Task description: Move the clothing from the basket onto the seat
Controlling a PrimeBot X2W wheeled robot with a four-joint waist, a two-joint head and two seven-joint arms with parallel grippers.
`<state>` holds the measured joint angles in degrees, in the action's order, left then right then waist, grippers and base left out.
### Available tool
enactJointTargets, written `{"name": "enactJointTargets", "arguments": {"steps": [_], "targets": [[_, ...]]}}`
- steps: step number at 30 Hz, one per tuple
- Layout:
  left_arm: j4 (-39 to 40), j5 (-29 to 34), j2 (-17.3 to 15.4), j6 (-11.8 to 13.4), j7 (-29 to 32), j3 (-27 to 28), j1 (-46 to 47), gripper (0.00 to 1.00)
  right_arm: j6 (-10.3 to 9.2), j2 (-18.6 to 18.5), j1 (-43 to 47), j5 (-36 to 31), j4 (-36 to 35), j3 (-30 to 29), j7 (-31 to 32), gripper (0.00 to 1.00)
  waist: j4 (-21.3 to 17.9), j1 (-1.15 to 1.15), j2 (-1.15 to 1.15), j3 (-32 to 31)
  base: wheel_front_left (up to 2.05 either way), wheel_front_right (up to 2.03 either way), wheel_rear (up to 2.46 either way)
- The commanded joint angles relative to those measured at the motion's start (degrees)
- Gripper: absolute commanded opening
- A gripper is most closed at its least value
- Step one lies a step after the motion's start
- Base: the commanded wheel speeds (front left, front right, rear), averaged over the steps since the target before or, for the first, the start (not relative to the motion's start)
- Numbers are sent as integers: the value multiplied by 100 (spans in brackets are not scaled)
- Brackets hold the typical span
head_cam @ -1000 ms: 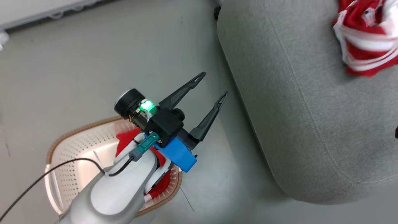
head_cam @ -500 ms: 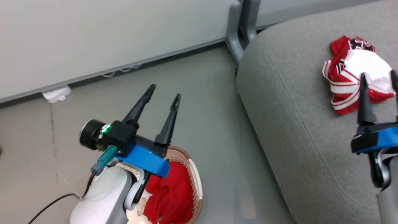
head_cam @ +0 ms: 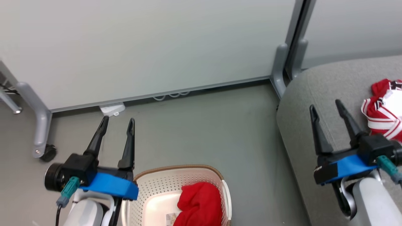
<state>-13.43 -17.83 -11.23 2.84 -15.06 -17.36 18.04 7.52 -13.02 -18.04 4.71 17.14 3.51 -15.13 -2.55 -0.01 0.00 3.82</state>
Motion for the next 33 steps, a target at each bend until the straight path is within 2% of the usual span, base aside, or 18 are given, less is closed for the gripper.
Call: {"name": "enactJointTargets", "arguments": {"steps": [1,7,16,25,33], "targets": [[29,80,32,-39,-17,146,-195,100,-6,53,223,44,-34,27,-3,100,212,1,0,-211,0,0,0],[121,293,223,-203,-16,645,-701,100,-6,212,741,99,-122,6,-3,100,346,1,0,-332,0,0,0],[200,618,553,-512,-17,1178,-1078,100,-6,467,1260,117,-139,-95,-3,100,314,1,0,-372,0,0,0],[121,885,711,-738,-17,1474,-1320,100,-6,611,1478,89,-52,-153,-3,100,244,1,0,-385,0,0,0],[67,989,775,-839,-17,1615,-1388,100,-6,635,1505,59,-7,-152,-3,100,219,1,0,-386,0,0,0]]}}
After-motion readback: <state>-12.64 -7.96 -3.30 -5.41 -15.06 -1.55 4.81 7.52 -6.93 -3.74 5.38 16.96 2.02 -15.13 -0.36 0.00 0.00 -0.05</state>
